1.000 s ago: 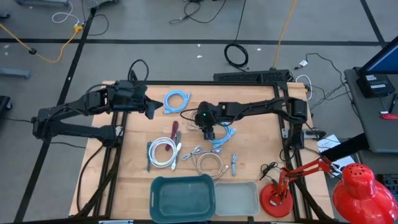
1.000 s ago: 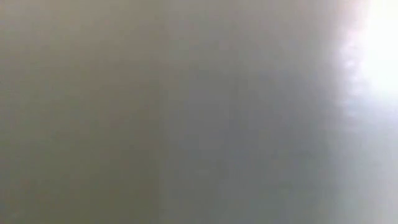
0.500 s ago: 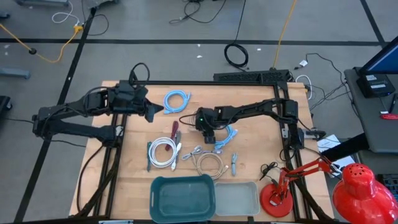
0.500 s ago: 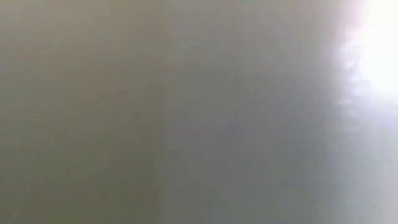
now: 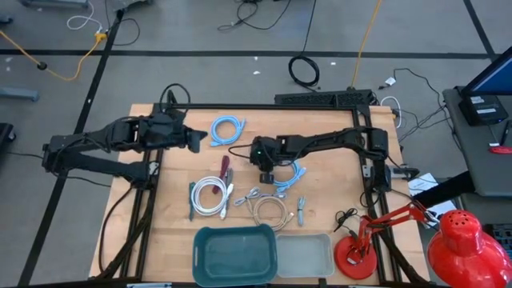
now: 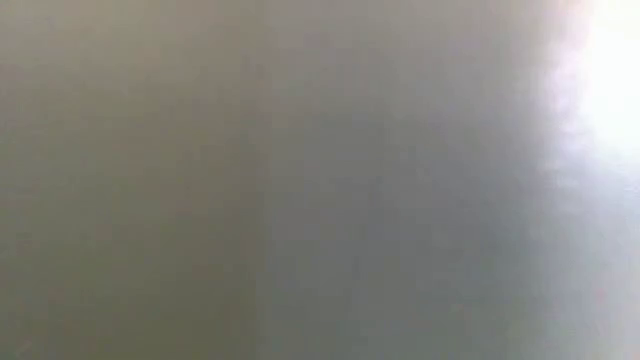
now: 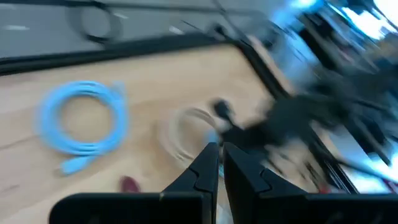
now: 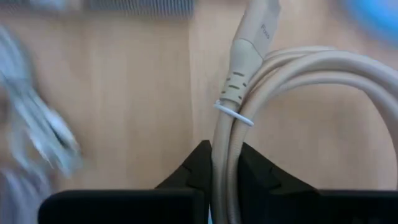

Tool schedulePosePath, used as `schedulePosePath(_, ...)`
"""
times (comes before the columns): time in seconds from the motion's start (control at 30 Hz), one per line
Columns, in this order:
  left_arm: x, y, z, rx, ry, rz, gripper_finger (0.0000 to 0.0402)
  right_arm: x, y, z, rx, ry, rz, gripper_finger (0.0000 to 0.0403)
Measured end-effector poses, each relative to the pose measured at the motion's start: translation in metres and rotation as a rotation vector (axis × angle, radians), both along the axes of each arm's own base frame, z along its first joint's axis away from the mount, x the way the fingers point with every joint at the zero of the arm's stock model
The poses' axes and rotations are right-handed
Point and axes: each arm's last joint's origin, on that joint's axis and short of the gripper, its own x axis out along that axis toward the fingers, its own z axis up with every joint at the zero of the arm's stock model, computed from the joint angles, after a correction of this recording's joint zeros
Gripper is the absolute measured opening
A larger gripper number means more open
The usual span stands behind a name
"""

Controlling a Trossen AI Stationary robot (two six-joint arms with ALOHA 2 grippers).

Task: Pick & Place USB Port
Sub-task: Put the top large brown charger cable into the dark blue bin

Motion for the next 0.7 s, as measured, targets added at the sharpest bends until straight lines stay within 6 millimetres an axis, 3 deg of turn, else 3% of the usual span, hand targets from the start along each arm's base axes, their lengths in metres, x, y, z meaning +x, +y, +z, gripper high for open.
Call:
schedulePosePath(0.17, -0.004, 0.004, -0.018, -0.068, 0.011, 0.208, 0.0026, 0.000, 0.012, 0.054, -0.023, -0.160, 0.007, 0.0032)
schedulePosePath(0.37, 0.003, 0.010, -0.088, -0.401, -0.055, 0.203, 0.0026, -0.017, 0.032, 0.113, -0.017, -0.333, -0.017, 0.0032)
schedulePosePath(0.47, 0.016, 0.011, -0.125, -0.555, -0.377, 0.039, 0.0026, -0.026, 0.042, 0.128, 0.004, -0.367, -0.016, 0.0032)
schedulePosePath(0.57, 0.015, 0.012, -0.140, -0.583, -0.849, -0.071, 0.0026, -0.034, 0.051, 0.137, -0.022, -0.371, -0.025, 0.0032)
schedulePosePath(0.63, 0.007, 0.013, -0.153, -0.567, -0.963, -0.075, 0.0026, -0.038, 0.056, 0.142, -0.051, -0.378, -0.032, 0.0032)
schedulePosePath(0.7, 0.004, 0.015, -0.160, -0.586, -0.967, -0.108, 0.0026, -0.040, 0.060, 0.144, -0.059, -0.376, -0.033, 0.0032)
